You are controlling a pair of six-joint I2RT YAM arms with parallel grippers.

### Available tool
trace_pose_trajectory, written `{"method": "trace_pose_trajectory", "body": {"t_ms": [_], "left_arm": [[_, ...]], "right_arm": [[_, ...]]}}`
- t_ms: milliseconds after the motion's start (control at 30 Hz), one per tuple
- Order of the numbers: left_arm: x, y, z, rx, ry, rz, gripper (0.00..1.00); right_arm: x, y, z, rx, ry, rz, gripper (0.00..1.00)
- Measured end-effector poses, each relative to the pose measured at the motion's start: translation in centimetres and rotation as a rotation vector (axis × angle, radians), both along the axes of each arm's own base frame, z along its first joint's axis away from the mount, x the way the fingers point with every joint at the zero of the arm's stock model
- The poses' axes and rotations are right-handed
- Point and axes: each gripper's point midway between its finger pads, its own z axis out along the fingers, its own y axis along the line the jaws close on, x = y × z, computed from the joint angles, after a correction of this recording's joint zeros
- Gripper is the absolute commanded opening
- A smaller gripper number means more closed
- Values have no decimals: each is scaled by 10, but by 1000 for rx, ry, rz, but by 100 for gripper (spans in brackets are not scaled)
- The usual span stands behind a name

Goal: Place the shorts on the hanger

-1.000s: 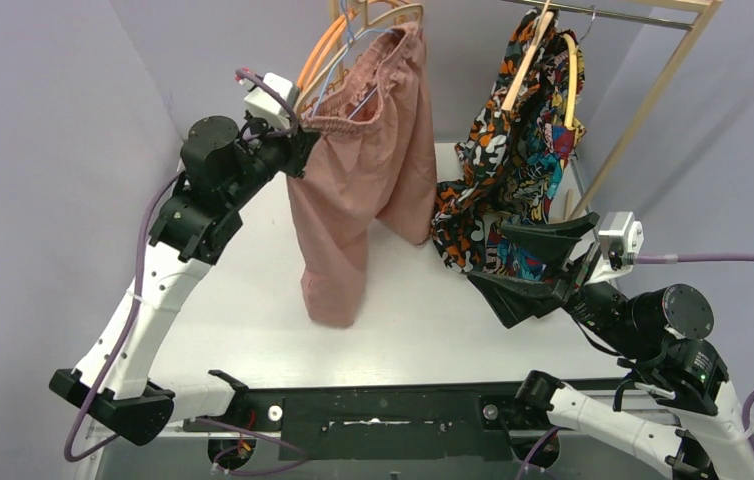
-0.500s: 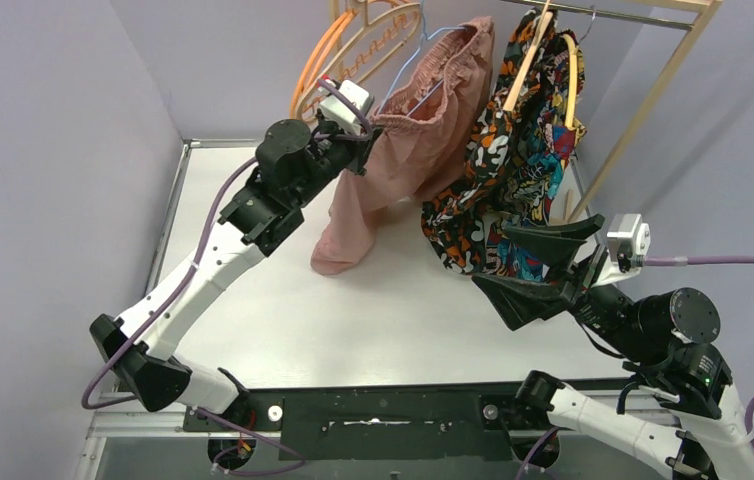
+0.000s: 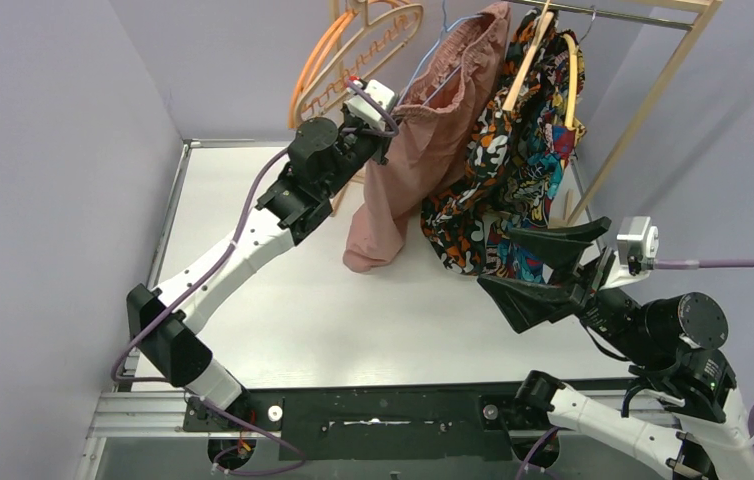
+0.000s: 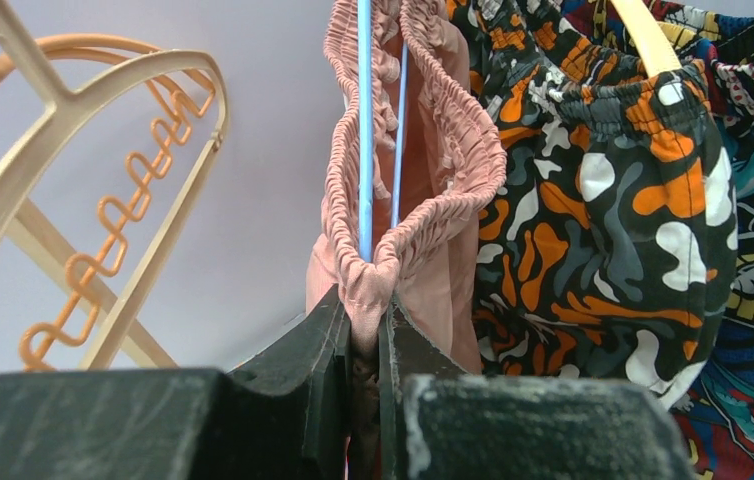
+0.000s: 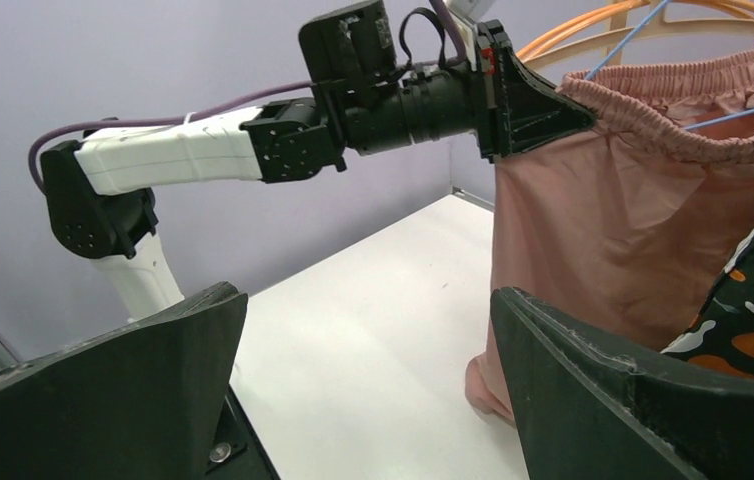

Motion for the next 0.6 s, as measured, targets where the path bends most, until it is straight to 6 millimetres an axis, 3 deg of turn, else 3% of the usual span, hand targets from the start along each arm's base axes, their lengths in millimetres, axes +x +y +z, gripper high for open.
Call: {"method": "trace_pose_trajectory", "body": {"t_ms": [333,600], "left_arm": [[34,-33,-17,-7,-10,-10,0],[54,-57,-11,-20,-31,-33,0]], "right_arm": [[-1,2,0,15,13,9,98],[-2,3,-1,18,17,19,98]]}}
